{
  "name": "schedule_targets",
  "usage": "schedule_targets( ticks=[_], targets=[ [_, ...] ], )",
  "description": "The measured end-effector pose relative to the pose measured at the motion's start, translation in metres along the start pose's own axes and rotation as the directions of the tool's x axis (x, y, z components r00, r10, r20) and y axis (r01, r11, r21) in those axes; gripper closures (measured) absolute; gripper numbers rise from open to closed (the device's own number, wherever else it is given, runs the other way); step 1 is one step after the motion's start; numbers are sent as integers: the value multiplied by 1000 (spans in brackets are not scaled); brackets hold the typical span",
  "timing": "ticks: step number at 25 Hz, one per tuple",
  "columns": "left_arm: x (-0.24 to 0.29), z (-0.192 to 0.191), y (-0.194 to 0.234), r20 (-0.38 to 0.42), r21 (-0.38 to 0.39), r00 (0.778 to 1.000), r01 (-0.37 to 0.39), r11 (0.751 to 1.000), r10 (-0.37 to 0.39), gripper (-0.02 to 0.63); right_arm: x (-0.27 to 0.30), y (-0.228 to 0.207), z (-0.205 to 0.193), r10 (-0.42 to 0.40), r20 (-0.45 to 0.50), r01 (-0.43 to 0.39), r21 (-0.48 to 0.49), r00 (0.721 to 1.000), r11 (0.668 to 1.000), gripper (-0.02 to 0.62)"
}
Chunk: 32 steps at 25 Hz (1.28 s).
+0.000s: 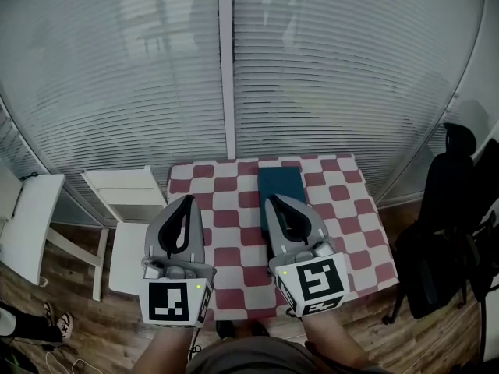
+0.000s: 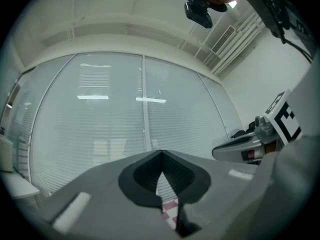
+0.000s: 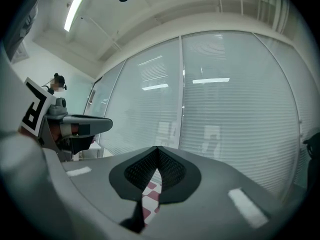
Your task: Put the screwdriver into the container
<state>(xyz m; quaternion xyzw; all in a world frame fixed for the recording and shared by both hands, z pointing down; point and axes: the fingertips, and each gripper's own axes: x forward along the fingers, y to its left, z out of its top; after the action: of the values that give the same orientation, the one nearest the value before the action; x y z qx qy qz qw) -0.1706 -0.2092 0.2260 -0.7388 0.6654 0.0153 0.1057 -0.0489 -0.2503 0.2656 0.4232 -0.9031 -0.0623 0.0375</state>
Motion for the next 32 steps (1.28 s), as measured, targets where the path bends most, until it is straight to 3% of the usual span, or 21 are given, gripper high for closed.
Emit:
schedule_targets(
  ticks=[32],
  targets=[
    [-18,-4,9,-15,7,1000,-16,1000,16,606,-1,25,-2,32,-8,-32,-18,999,999,572]
  ],
)
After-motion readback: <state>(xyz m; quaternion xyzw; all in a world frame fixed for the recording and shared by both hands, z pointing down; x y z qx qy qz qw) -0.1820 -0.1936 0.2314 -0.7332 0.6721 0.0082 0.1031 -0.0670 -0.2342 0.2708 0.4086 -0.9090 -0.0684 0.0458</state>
